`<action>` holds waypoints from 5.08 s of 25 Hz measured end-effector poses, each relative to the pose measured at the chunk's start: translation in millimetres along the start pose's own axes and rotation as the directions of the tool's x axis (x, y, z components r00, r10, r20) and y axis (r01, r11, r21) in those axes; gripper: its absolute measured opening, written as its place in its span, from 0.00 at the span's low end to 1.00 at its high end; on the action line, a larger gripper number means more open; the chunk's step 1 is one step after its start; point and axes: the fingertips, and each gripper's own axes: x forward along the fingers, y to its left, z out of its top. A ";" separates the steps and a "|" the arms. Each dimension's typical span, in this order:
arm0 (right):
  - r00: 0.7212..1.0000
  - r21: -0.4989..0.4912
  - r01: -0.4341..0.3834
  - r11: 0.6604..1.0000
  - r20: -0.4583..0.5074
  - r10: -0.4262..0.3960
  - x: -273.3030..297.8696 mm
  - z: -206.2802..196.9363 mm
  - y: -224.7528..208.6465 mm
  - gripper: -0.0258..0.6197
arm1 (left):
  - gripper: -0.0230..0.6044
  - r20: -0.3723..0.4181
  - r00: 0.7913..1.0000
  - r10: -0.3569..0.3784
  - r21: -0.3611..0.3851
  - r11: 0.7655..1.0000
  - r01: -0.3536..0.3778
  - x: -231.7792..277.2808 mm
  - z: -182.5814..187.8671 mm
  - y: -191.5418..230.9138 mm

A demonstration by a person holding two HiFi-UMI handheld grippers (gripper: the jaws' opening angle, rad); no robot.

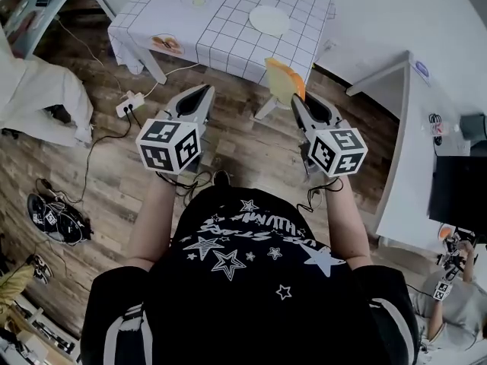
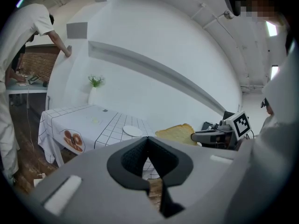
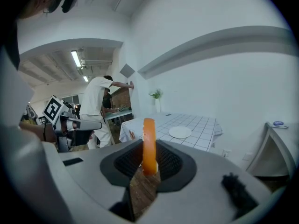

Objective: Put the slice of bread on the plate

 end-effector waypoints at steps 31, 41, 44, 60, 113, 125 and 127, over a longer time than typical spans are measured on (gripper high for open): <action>1.000 0.012 -0.019 1.000 0.010 0.019 130.5 58.4 -124.4 0.18 | 0.05 -0.050 0.996 0.069 0.027 0.997 -0.068 125.7 54.7 58.9; 0.998 0.033 -0.056 0.998 -0.011 0.056 168.8 61.2 -176.7 0.18 | 0.05 -0.056 0.990 0.130 0.040 0.991 -0.128 168.2 70.7 62.9; 0.997 0.023 -0.079 0.997 -0.009 0.079 181.5 66.4 -183.1 0.18 | 0.05 -0.053 0.986 0.159 0.037 0.987 -0.157 174.9 72.8 67.2; 0.998 -0.113 0.043 0.993 -0.051 -0.049 231.4 77.6 -200.3 0.18 | 0.05 -0.095 0.991 0.092 0.013 0.996 -0.091 220.6 82.5 113.6; 0.744 -0.594 -0.022 0.804 -0.547 -0.383 312.6 -41.9 -111.8 0.28 | 0.05 -0.279 0.862 -0.423 -0.011 0.899 0.437 294.0 102.9 217.8; 0.812 -0.526 0.069 0.848 -0.464 -0.354 253.6 -19.5 -127.7 0.28 | 0.05 -0.274 0.884 -0.378 0.012 0.918 0.397 294.9 95.0 172.0; 0.839 -0.505 0.092 0.858 -0.425 -0.340 235.8 -16.5 -130.9 0.25 | 0.05 -0.273 0.886 -0.374 0.021 0.919 0.394 295.0 90.0 152.0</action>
